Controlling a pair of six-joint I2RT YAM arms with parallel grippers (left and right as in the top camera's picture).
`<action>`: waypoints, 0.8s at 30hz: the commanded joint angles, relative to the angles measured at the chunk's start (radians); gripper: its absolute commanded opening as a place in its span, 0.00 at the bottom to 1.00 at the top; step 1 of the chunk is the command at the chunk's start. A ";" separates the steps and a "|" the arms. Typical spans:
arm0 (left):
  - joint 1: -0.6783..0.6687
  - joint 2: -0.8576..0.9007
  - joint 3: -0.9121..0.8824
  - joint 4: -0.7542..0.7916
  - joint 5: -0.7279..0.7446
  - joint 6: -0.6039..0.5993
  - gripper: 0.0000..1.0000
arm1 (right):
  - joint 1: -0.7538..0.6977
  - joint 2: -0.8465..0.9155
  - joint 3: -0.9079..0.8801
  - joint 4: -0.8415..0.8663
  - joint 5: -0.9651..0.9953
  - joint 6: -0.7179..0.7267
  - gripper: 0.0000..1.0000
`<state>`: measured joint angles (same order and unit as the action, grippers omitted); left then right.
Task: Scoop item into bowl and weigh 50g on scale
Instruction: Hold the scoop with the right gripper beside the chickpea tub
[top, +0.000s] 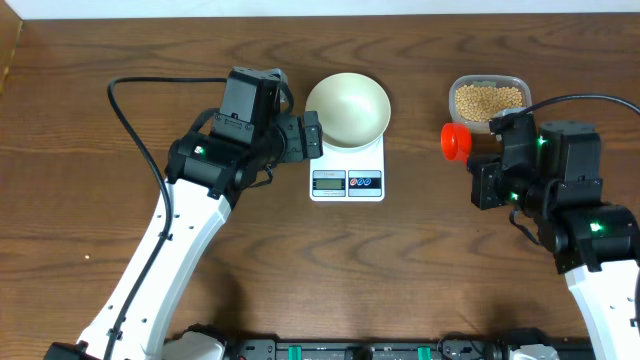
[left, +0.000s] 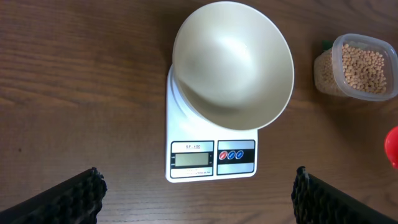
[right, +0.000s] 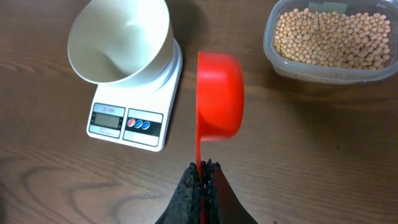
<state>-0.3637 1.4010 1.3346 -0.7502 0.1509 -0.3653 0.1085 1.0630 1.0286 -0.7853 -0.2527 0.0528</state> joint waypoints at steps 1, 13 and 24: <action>-0.002 0.008 0.002 0.004 -0.006 0.013 0.98 | -0.003 -0.005 0.016 0.005 0.008 0.040 0.01; -0.002 0.008 0.002 0.005 -0.006 0.014 0.98 | -0.004 -0.004 0.016 0.033 0.008 0.048 0.01; -0.002 0.010 0.002 0.000 -0.006 0.014 0.98 | -0.004 -0.004 0.016 0.015 0.015 0.046 0.01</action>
<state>-0.3637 1.4010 1.3346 -0.7506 0.1509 -0.3653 0.1085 1.0630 1.0286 -0.7723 -0.2459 0.0917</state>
